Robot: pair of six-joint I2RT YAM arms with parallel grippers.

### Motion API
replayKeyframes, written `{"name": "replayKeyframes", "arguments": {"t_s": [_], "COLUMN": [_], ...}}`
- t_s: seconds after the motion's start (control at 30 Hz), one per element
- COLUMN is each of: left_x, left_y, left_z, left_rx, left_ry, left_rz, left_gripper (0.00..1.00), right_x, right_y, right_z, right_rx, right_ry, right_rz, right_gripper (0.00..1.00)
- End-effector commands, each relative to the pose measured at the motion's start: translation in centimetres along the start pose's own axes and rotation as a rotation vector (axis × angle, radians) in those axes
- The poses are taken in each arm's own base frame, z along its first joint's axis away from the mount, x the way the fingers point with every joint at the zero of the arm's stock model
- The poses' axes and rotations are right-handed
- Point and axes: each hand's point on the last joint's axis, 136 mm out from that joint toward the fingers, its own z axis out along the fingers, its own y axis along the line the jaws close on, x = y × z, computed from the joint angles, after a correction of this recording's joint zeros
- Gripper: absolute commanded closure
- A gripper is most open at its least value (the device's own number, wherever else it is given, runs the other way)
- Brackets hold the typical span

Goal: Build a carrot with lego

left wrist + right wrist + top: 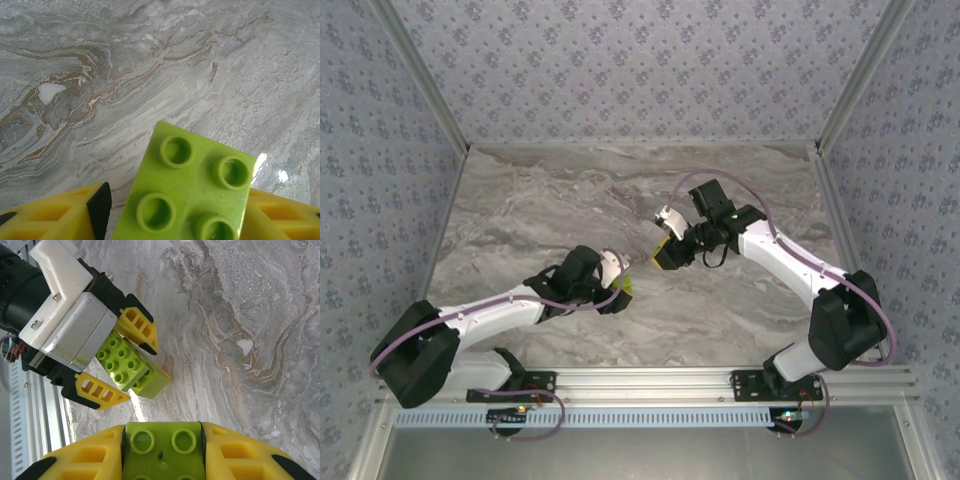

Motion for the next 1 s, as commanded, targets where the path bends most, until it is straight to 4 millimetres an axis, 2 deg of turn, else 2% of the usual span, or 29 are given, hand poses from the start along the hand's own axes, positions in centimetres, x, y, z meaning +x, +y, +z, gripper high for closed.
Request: {"name": "replayKeyframes", "arguments": {"t_s": [0.0, 0.13, 0.37, 0.53, 0.67, 0.97], "left_x": [-1.5, -1.3, -1.0, -0.8, -0.8, -1.2], "left_y": [-0.5, -0.8, -1.1, -1.1, -0.8, -0.7], "left_z": [-0.2, 0.2, 0.7, 0.9, 0.6, -0.3], "left_rx": [0.020, 0.040, 0.061, 0.064, 0.043, 0.027], "left_ry": [-0.021, -0.003, 0.023, 0.043, 0.033, -0.015], "left_rz": [0.019, 0.018, 0.015, 0.008, -0.003, -0.006], "left_gripper": [0.40, 0.47, 0.51, 0.47, 0.47, 0.56], "right_x": [0.4, 0.2, 0.2, 0.4, 0.4, 0.7], "right_y": [0.6, 0.6, 0.6, 0.7, 0.7, 0.6], "right_z": [-0.2, -0.3, -0.4, -0.4, -0.5, -0.3], "right_rx": [-0.012, -0.013, -0.014, -0.015, -0.008, -0.011], "right_ry": [0.004, 0.000, -0.001, 0.001, 0.000, 0.005], "right_rz": [0.006, 0.005, 0.008, 0.007, 0.006, 0.008], "right_gripper": [0.76, 0.76, 0.76, 0.76, 0.76, 0.76]}}
